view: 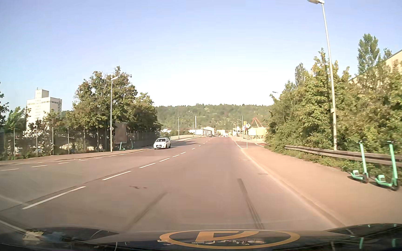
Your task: Follow the waypoints while adhering to traffic rules and regulations
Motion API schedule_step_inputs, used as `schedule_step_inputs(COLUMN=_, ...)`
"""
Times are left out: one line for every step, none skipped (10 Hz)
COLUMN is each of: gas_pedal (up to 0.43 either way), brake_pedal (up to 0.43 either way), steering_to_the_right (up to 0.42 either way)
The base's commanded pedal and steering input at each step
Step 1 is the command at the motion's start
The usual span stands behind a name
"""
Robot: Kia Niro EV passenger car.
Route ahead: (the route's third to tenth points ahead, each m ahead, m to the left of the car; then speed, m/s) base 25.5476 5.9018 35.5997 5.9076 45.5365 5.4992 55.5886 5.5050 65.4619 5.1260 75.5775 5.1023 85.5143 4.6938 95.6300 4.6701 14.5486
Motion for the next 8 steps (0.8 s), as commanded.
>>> schedule_step_inputs(gas_pedal=0.138, brake_pedal=0.0, steering_to_the_right=0.01)
schedule_step_inputs(gas_pedal=0.138, brake_pedal=0.0, steering_to_the_right=0.009)
schedule_step_inputs(gas_pedal=0.138, brake_pedal=0.0, steering_to_the_right=0.009)
schedule_step_inputs(gas_pedal=0.13, brake_pedal=0.0, steering_to_the_right=0.009)
schedule_step_inputs(gas_pedal=0.13, brake_pedal=0.0, steering_to_the_right=0.009)
schedule_step_inputs(gas_pedal=0.13, brake_pedal=0.0, steering_to_the_right=0.008)
schedule_step_inputs(gas_pedal=0.13, brake_pedal=0.0, steering_to_the_right=0.006)
schedule_step_inputs(gas_pedal=0.13, brake_pedal=0.0, steering_to_the_right=0.005)
